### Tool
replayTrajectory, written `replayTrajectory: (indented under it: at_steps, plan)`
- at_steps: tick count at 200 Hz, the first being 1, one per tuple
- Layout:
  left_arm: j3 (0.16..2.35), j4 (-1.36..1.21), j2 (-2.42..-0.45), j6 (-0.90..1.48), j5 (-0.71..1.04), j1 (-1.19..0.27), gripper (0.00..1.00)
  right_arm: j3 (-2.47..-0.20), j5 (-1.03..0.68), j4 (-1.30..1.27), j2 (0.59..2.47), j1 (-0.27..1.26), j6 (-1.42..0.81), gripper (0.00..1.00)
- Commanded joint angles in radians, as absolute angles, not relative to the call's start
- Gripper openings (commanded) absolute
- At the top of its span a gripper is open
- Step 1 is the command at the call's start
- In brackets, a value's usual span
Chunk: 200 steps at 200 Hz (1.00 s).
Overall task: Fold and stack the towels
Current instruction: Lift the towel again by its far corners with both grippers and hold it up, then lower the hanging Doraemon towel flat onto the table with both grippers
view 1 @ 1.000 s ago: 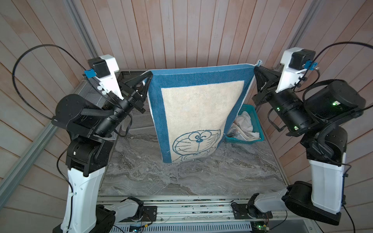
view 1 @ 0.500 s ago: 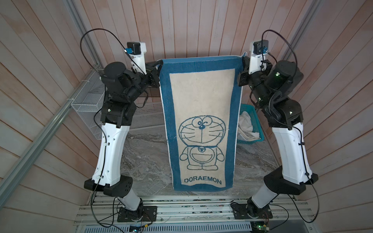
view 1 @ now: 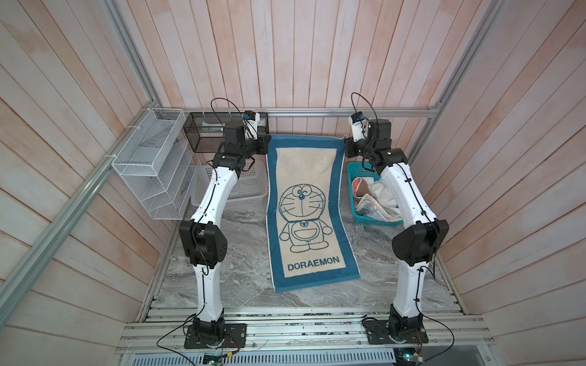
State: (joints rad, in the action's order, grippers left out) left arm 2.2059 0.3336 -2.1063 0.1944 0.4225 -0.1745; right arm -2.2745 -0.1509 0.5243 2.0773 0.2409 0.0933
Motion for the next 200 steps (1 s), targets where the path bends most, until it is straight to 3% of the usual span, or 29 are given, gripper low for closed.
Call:
replayTrajectory:
  at_steps: [1,48,126,155,200]
  plan:
    - [2.012,0.186,-1.987,0.225,0.46,-0.172,0.0,-2.152,-0.198,0.484,1.976,0.255,0.064,0.0]
    - [1.455,0.003,-1.704,0.27,0.46,-0.178,0.0,-1.527,-0.17,0.251,1.657,0.318,0.008,0.0]
    - [0.721,-0.155,-1.445,0.477,0.395,-0.334,0.0,-0.958,-0.109,0.243,1.419,0.421,-0.112,0.0]
    - [0.577,-0.231,-1.455,0.57,0.395,-0.35,0.0,-0.808,-0.158,0.2,1.394,0.431,-0.198,0.0]
    - [0.601,-0.201,-1.54,0.547,0.417,-0.346,0.0,-0.649,-0.221,0.11,1.394,0.439,-0.272,0.0]
